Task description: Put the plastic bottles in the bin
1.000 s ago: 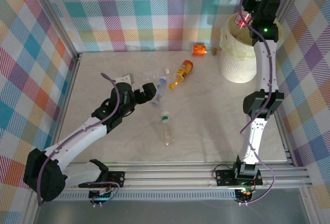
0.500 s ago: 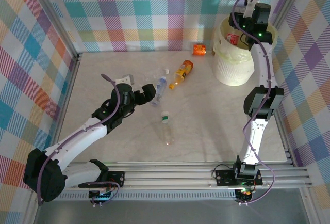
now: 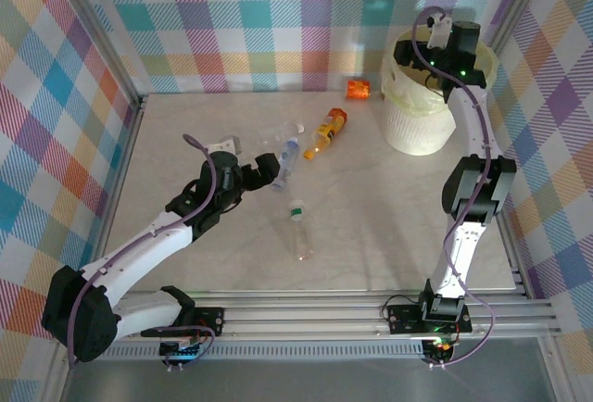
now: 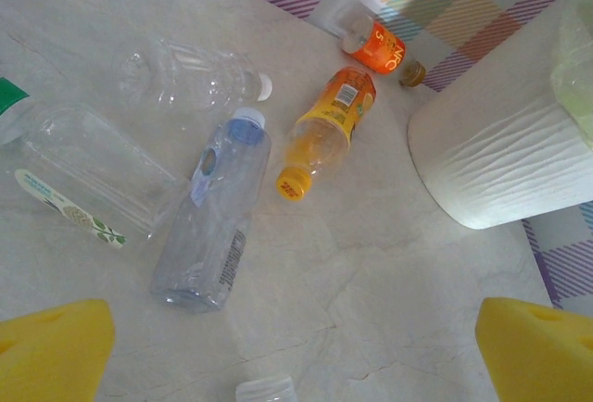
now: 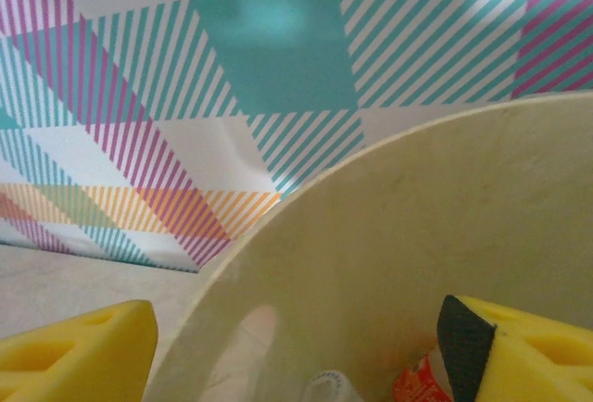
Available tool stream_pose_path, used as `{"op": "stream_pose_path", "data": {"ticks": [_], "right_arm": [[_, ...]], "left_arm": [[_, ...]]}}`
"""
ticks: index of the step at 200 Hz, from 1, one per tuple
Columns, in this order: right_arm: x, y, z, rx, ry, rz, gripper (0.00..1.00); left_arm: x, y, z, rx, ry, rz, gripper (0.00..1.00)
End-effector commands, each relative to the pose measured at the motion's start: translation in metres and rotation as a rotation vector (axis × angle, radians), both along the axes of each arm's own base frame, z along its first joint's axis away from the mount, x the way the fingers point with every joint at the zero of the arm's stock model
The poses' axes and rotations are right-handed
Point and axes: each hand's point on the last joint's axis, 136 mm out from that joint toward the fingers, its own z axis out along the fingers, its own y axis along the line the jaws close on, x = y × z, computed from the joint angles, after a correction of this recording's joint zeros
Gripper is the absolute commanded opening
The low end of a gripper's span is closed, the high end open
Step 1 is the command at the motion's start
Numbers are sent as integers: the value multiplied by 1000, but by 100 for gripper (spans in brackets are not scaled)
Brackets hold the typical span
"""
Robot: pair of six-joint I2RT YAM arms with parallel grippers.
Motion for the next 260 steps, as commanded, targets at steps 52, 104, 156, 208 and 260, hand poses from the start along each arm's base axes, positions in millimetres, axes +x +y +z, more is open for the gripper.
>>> {"op": "stream_pose_path", "data": {"ticks": [52,104,156,208,260], "right_arm": [[-30,12,67,25,-124,48,91],[-61,12,89,66,-156,24,98],[-110,19,91,125,-134,29,100],[-176,56,63,189,-69,121,100],[-238,117,9,207,75,294,100]], "left_arm": [[2,1,-3,-7,1,26,100],[4,11,-13,2,41,100,100],[4,15,-26,-4,88,140,100],[-3,25,-44,9,171,200,100],[-19,68,-73,183,332,396,100]]}}
